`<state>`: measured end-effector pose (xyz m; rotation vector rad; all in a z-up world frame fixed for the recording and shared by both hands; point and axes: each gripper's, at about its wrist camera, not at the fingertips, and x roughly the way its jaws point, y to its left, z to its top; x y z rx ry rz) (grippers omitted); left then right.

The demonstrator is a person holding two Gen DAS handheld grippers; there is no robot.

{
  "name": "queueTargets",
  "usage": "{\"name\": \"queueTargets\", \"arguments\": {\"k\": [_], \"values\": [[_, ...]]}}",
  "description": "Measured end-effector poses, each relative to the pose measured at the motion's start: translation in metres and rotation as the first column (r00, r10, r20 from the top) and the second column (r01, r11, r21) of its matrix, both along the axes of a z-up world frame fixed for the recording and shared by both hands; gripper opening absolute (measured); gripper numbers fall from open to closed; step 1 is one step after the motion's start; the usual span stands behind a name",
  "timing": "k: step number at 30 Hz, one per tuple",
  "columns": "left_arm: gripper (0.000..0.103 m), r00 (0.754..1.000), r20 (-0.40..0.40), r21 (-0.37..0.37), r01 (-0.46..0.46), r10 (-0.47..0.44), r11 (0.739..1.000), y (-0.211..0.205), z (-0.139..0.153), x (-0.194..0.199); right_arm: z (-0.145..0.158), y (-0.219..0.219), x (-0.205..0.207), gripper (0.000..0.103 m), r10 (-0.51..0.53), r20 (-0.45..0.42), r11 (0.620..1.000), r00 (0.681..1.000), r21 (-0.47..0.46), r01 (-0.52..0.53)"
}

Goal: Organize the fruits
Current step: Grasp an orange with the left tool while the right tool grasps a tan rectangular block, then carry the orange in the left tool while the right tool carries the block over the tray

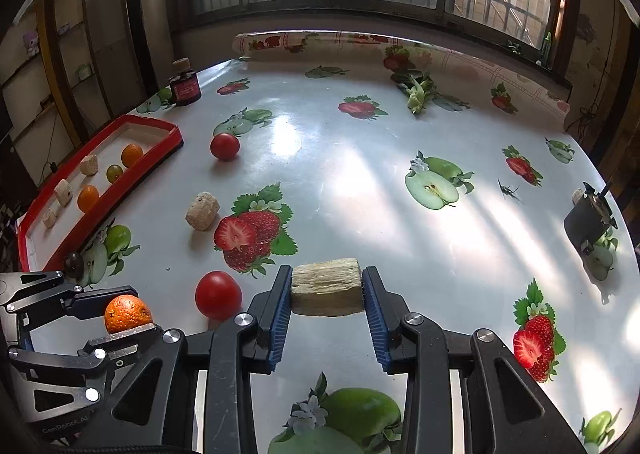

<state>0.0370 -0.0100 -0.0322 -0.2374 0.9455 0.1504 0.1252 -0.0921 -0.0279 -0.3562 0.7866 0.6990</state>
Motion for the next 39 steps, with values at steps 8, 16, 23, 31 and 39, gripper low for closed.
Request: {"name": "queueTargets", "arguments": {"k": [8, 16, 23, 31, 39], "values": [[0.033, 0.998, 0.046, -0.002, -0.043, 0.043, 0.999, 0.016, 0.018, -0.020, 0.017, 0.008, -0.022, 0.036, 0.011, 0.098, 0.999, 0.995, -0.036, -0.008], [0.033, 0.994, 0.077, -0.004, -0.080, 0.080, 0.997, 0.031, 0.029, -0.036, 0.026, 0.017, -0.036, 0.035, 0.035, 0.131, 0.999, 0.991, -0.038, -0.030], [0.033, 0.984, 0.102, -0.006, -0.146, 0.146, 0.989, 0.057, 0.038, -0.057, 0.035, 0.023, -0.042, 0.035, 0.091, 0.063, 0.994, 0.994, 0.058, -0.095], [0.033, 0.955, 0.127, -0.006, -0.268, 0.267, 0.963, 0.105, 0.048, -0.091, 0.038, 0.041, -0.050, 0.035, 0.172, -0.032, 0.974, 0.985, 0.154, -0.165], [0.033, 0.923, 0.139, -0.008, -0.362, 0.359, 0.932, 0.140, 0.051, -0.122, 0.044, 0.065, -0.060, 0.035, 0.228, -0.047, 0.959, 0.973, 0.183, -0.216]]}}
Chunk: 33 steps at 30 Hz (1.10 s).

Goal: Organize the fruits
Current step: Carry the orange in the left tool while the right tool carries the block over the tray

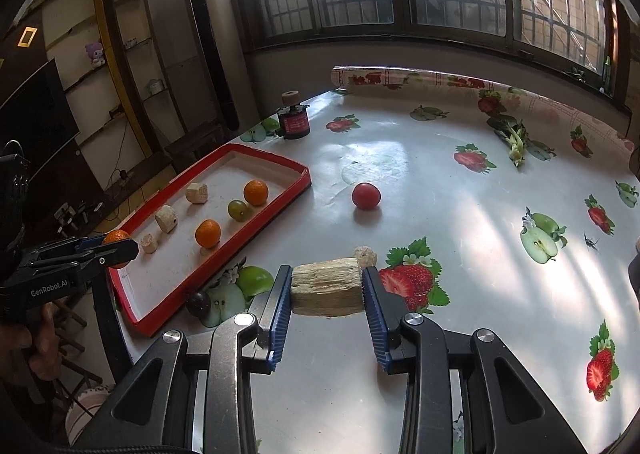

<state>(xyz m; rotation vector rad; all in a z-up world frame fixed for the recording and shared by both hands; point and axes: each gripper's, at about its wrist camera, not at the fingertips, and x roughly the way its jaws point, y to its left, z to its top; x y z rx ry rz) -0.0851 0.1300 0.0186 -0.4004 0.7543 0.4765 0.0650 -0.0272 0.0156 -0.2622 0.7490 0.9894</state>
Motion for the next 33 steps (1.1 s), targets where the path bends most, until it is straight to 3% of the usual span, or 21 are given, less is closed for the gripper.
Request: {"name": "queueTargets", "arguments": {"k": [23, 33], "values": [[0.033, 0.987, -0.017, -0.029, -0.161, 0.160, 0.987, 0.068, -0.018, -0.056, 0.009, 0.095, -0.058, 0.035, 0.214, -0.034, 0.977, 0.976, 0.028, -0.213], [0.033, 0.984, -0.058, -0.065, -0.173, 0.170, 0.983, 0.085, -0.042, -0.054, -0.014, 0.137, -0.084, 0.035, 0.301, -0.076, 0.952, 0.950, -0.026, -0.304]]}}
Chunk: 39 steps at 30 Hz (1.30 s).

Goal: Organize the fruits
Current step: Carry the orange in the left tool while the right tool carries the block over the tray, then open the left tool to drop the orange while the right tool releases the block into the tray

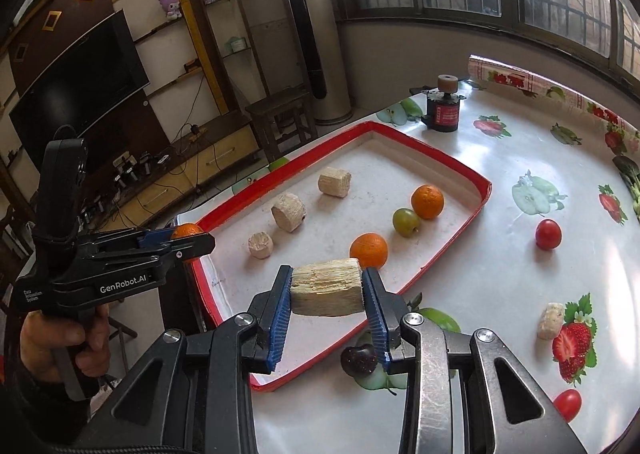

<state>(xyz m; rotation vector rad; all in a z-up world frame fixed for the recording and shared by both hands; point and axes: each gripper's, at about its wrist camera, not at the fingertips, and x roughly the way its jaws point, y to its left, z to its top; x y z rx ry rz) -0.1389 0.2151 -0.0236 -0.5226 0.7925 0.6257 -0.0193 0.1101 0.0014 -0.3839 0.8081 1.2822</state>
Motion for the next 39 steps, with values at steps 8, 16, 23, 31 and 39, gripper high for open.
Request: {"name": "queueTargets", "arguments": {"k": [8, 16, 23, 31, 39], "values": [[0.033, 1.000, -0.031, 0.001, 0.007, -0.006, 1.000, 0.010, -0.012, 0.010, -0.030, 0.027, -0.011, 0.035, 0.044, -0.021, 0.996, 0.999, -0.073, -0.046], [0.033, 0.998, -0.059, -0.016, 0.007, -0.008, 1.000, 0.018, -0.026, 0.014, -0.050, 0.044, -0.017, 0.035, 0.071, -0.022, 0.990, 0.997, -0.122, -0.073], [0.034, 0.996, -0.085, -0.011, 0.000, -0.001, 1.000, 0.018, -0.027, 0.018, -0.064, 0.052, -0.017, 0.037, 0.080, -0.020, 0.984, 0.997, -0.155, -0.082], [0.063, 0.995, -0.097, 0.032, -0.024, 0.027, 0.999, 0.012, -0.016, 0.019, -0.055, 0.043, -0.014, 0.046, 0.071, -0.019, 0.988, 0.997, -0.133, -0.072], [0.063, 0.995, -0.096, 0.041, -0.035, 0.039, 0.999, 0.006, -0.008, 0.017, -0.035, 0.015, -0.011, 0.049, 0.040, -0.017, 0.996, 0.999, -0.083, -0.041]]}}
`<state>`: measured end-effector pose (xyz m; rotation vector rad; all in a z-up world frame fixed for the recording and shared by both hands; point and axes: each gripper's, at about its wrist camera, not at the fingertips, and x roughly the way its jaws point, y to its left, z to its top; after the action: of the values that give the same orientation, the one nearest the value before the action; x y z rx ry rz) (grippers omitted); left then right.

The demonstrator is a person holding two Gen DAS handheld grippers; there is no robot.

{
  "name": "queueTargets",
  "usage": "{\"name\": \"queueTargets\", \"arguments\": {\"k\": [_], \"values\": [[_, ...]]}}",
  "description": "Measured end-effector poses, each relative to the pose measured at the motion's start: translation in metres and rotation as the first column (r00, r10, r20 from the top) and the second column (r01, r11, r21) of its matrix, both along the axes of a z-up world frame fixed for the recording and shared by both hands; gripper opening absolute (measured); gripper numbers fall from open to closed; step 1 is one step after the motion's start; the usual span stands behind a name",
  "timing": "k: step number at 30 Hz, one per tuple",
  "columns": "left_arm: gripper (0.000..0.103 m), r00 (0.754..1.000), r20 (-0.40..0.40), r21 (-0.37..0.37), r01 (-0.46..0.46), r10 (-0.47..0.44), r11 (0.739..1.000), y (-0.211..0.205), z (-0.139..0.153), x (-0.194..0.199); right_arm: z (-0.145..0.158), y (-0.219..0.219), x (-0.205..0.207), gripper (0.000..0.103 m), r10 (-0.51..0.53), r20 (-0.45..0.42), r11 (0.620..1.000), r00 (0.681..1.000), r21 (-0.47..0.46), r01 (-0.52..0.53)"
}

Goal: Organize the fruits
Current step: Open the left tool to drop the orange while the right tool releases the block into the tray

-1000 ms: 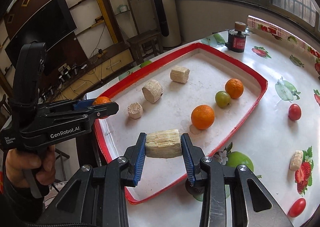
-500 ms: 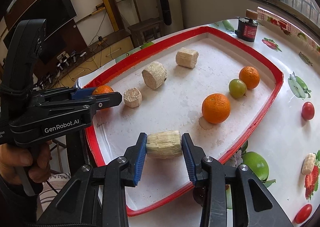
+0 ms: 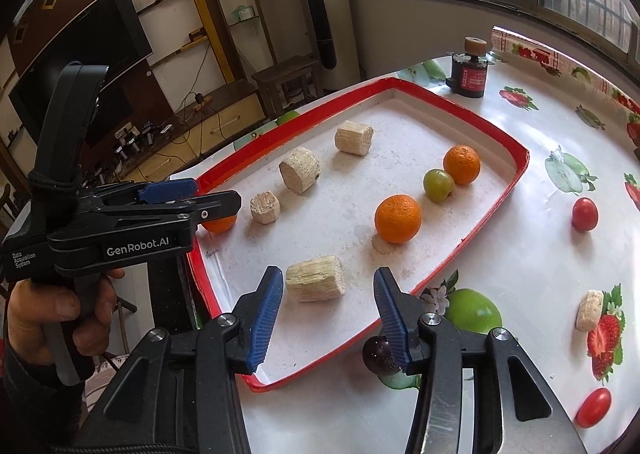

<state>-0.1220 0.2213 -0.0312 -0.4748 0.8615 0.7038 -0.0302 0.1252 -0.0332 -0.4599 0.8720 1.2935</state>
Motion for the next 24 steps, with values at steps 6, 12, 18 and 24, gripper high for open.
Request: {"name": "queueTargets", "arguments": {"k": [6, 12, 18, 24], "values": [[0.063, 1.000, 0.013, 0.012, 0.013, -0.013, 1.000, -0.013, 0.009, 0.001, 0.014, -0.030, 0.009, 0.052, -0.043, -0.009, 0.998, 0.999, 0.040, 0.044], [0.063, 0.999, 0.027, 0.015, 0.031, -0.031, 0.999, -0.026, 0.018, 0.005, 0.025, -0.062, 0.026, 0.052, -0.109, -0.005, 0.992, 0.994, 0.069, 0.109], [0.063, 0.997, 0.040, 0.026, 0.058, -0.059, 0.998, -0.042, 0.026, 0.011, 0.030, -0.094, 0.047, 0.052, -0.176, -0.010, 0.981, 0.984, 0.081, 0.176], [0.063, 0.995, 0.048, 0.025, 0.089, -0.090, 0.996, -0.057, 0.032, 0.021, 0.032, -0.125, 0.061, 0.052, -0.238, -0.007, 0.968, 0.971, 0.087, 0.237]]}}
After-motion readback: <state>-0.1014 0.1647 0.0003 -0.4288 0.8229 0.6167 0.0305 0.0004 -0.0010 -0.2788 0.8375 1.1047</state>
